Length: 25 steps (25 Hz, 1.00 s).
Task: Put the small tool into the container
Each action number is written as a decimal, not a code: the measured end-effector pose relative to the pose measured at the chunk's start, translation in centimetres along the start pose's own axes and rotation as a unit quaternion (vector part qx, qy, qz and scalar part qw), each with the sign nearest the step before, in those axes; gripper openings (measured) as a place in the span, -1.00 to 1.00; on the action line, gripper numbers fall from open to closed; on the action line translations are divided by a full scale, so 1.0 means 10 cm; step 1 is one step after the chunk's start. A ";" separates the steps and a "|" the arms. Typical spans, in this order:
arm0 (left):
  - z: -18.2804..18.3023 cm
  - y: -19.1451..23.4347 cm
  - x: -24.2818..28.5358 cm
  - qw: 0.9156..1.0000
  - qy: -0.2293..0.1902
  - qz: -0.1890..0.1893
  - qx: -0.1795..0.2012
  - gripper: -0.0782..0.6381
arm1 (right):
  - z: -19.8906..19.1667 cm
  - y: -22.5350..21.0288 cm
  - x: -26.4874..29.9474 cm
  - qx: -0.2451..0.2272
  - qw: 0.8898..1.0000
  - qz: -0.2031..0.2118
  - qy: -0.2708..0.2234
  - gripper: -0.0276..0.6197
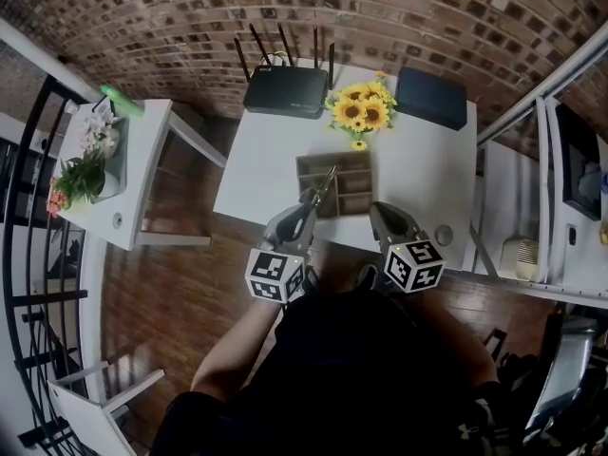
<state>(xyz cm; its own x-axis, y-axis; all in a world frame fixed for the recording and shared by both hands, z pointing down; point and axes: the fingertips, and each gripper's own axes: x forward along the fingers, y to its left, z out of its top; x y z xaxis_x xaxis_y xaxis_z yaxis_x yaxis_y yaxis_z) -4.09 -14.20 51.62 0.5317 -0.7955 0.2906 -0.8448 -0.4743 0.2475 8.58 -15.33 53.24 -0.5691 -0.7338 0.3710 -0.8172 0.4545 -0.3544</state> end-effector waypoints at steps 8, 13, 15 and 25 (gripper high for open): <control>0.40 -0.29 -0.25 0.997 -0.049 -0.038 -0.053 -0.77 | 0.48 0.24 -0.21 -0.020 0.998 0.021 -0.064 -0.88; 0.47 -0.33 -0.30 0.996 -0.052 -0.043 -0.057 -0.77 | 0.67 0.43 -0.30 -0.068 0.992 0.043 -0.100 -0.88; 0.49 -0.35 -0.30 0.996 -0.054 -0.045 -0.055 -0.77 | 0.66 0.49 -0.30 -0.088 0.990 0.050 -0.100 -0.88; 0.42 -0.34 -0.28 0.997 -0.045 -0.043 -0.052 -0.77 | 0.64 0.56 -0.31 -0.086 0.989 0.066 -0.101 -0.88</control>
<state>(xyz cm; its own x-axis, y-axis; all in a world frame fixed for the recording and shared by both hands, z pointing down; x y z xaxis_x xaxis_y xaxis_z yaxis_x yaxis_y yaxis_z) -2.91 -11.95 46.04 0.5908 -0.7865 0.1802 -0.7828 -0.5046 0.3640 6.38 -13.76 44.57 -0.6556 -0.7406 0.1472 -0.7509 0.6188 -0.2306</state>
